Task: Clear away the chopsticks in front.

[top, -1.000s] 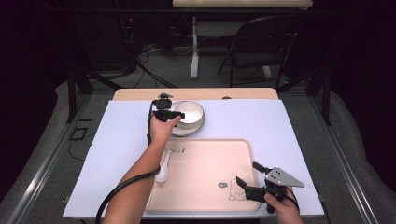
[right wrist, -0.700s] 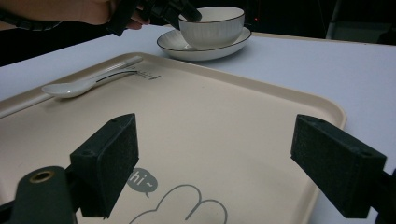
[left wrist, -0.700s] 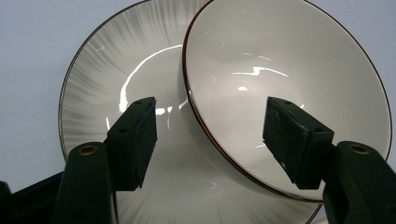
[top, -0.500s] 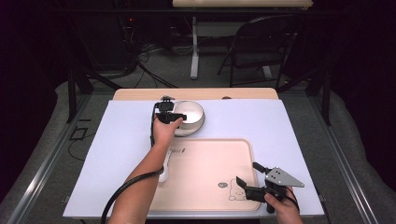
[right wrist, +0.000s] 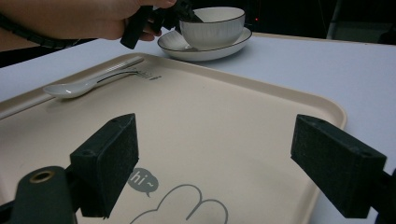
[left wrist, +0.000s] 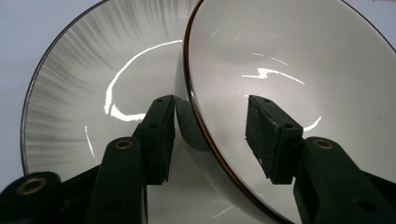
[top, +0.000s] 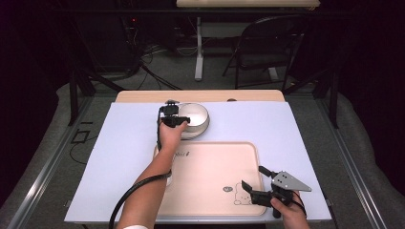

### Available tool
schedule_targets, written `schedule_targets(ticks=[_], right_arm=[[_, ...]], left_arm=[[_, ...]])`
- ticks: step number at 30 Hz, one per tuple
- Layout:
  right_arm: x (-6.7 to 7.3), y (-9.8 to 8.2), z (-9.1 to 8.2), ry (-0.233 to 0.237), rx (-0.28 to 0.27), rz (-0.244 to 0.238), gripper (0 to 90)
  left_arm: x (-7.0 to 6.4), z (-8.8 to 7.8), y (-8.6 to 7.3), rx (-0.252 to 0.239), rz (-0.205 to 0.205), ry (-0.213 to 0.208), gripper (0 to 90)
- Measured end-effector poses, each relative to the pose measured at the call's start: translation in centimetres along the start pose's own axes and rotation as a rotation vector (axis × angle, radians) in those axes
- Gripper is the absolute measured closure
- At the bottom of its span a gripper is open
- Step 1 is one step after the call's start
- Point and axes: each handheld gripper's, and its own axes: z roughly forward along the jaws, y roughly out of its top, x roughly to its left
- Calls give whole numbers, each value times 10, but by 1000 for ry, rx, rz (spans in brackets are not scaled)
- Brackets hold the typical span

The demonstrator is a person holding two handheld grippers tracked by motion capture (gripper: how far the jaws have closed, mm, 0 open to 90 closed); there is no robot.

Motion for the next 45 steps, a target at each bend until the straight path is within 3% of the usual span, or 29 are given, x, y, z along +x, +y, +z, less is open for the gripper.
schedule_targets(ticks=[21, 29, 45], right_arm=[[0, 0, 1, 5, 0, 0, 143], [0, 0, 1, 4, 0, 2, 143], [0, 0, 1, 5, -1, 3, 143]], left_arm=[[4, 3, 0, -27, -66, -10, 687], [5, 3, 1, -22, -64, 3, 766], [5, 3, 2, -37, -101, -24, 803]])
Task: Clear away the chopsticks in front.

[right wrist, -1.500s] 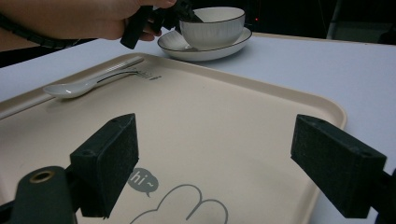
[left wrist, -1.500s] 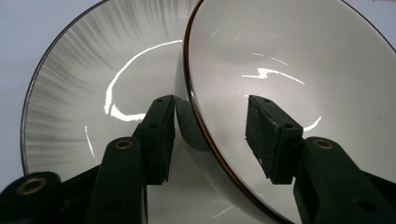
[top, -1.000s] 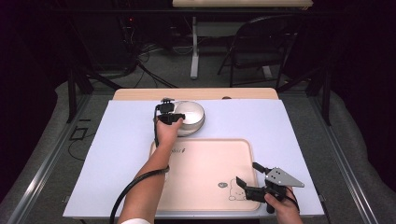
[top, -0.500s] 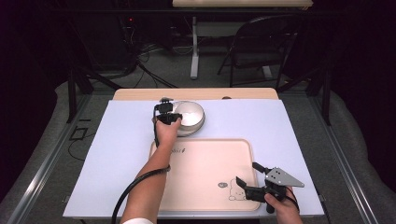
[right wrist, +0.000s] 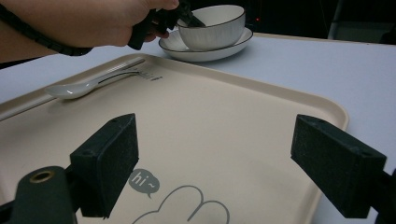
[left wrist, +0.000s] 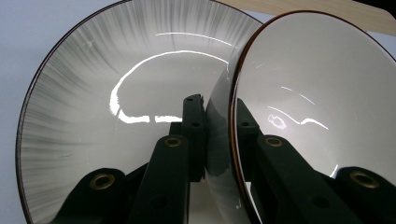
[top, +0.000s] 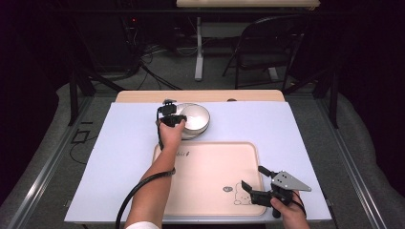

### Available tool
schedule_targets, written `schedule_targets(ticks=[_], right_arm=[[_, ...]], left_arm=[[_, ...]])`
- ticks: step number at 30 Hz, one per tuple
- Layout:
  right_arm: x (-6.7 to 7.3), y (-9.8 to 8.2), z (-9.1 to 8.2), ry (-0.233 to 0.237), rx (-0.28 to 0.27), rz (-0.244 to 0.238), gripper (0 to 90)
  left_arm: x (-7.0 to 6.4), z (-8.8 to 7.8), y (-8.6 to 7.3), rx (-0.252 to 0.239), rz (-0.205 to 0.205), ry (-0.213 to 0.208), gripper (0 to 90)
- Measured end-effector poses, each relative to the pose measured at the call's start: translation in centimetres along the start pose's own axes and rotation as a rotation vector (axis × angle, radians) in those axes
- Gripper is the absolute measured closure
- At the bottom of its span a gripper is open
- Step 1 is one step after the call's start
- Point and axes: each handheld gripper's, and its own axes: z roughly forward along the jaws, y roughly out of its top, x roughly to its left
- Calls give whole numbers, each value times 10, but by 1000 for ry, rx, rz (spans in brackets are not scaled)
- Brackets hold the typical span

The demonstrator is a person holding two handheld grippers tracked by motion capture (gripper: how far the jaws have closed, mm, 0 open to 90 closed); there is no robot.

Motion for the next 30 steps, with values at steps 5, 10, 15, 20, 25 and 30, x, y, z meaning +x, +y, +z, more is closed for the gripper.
schedule_targets(ticks=[5, 10, 15, 20, 25, 30], right_arm=[[0, 0, 0, 3, -2, -6, 143], [0, 0, 0, 3, -2, -6, 143], [0, 0, 1, 4, -1, -3, 143], [0, 0, 1, 5, -1, -1, 143], [0, 0, 1, 5, -1, 0, 143], [0, 0, 0, 5, -1, 1, 143]], left_arm=[[2, -2, 1, 9, -6, -18, 806], [2, -2, 1, 9, -6, -18, 806], [3, -4, 1, 5, -23, -34, 808], [4, -7, 3, 11, -6, -20, 809], [4, -8, 3, 11, -8, -19, 809], [6, -24, 10, -11, 1, -22, 809]])
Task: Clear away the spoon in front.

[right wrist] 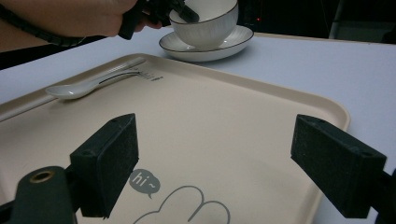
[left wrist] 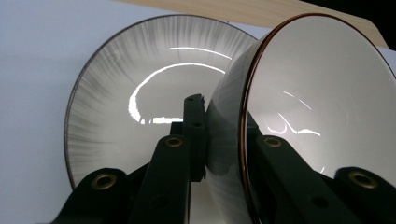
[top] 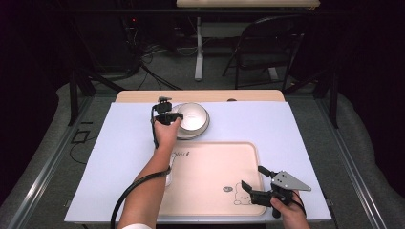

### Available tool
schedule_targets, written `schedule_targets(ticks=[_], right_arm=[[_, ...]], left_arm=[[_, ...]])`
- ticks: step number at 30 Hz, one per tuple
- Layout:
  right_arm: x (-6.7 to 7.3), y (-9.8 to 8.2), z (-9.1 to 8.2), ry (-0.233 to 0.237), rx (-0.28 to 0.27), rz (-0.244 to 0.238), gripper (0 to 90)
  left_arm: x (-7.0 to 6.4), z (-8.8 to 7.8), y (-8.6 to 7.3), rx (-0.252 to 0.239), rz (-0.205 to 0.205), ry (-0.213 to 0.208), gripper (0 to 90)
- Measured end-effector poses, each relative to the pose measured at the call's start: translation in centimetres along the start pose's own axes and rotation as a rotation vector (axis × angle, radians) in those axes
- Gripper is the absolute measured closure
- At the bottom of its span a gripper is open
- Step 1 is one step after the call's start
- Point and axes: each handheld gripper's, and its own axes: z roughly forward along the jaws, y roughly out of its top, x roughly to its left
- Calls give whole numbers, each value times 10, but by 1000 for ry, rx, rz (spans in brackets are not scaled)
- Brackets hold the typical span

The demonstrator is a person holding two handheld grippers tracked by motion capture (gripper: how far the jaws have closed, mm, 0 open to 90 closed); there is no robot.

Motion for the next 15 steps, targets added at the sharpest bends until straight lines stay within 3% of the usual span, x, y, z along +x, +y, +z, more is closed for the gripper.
schedule_targets(ticks=[3, 10, 11, 15], right_arm=[[0, 0, 0, -3, 1, 3, 143], [0, 0, 1, -3, 0, -1, 143], [0, 0, 1, -3, 0, -1, 143], [0, 0, 1, -5, 0, -4, 143]], left_arm=[[-2, -9, 4, -8, 10, -8, 809], [-2, -9, 4, -8, 10, -8, 809], [-11, -32, 16, -40, 56, -23, 809], [-17, -43, 19, -55, 71, -37, 808]])
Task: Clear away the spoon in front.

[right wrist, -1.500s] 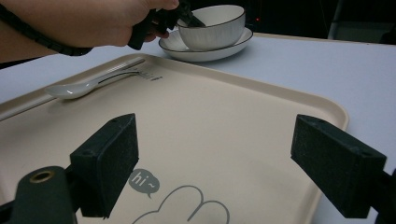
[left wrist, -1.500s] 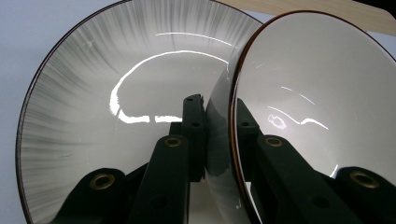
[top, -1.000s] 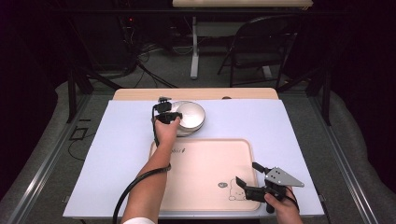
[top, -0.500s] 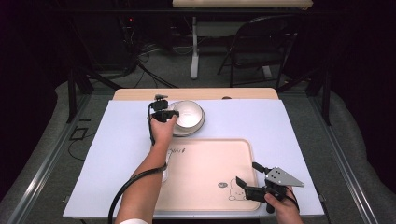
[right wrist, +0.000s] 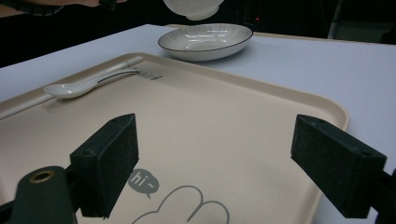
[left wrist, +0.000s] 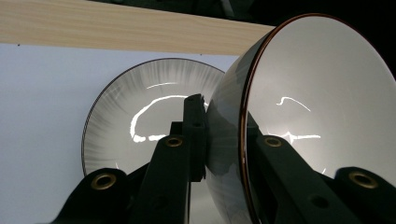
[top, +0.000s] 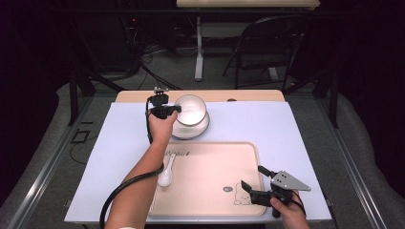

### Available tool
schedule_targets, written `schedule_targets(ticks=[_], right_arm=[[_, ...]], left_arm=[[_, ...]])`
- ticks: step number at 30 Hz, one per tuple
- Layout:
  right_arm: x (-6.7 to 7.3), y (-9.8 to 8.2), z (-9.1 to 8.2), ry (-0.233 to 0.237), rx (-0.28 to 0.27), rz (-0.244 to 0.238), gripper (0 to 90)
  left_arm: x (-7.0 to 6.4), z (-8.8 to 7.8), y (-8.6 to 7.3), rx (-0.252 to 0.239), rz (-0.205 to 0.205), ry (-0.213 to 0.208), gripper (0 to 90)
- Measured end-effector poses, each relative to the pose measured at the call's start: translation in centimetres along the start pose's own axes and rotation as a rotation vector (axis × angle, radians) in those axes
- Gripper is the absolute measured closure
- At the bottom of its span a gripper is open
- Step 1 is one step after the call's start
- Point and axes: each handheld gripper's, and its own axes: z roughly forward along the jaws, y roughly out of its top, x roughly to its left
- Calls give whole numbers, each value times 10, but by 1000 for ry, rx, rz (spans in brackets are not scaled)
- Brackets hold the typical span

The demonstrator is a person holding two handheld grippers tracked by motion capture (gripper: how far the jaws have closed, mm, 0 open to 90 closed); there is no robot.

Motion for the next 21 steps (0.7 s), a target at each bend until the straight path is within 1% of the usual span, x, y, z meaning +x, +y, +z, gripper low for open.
schedule_targets(ticks=[5, 8, 11, 15, 21], right_arm=[[0, 0, 0, 0, 2, 1, 142], [1, 0, 0, 0, 2, -8, 143], [1, 0, 0, 0, 1, -8, 143], [1, 0, 0, -2, 2, -8, 143], [0, 0, 0, -2, 3, -9, 143]], left_arm=[[-9, -10, 3, -6, 20, -19, 808], [-15, -16, 5, -10, 34, -27, 807], [-21, -20, 5, -13, 48, -46, 806], [-30, -22, 4, -7, 67, -66, 806], [-42, -19, 1, 11, 89, -99, 806]])
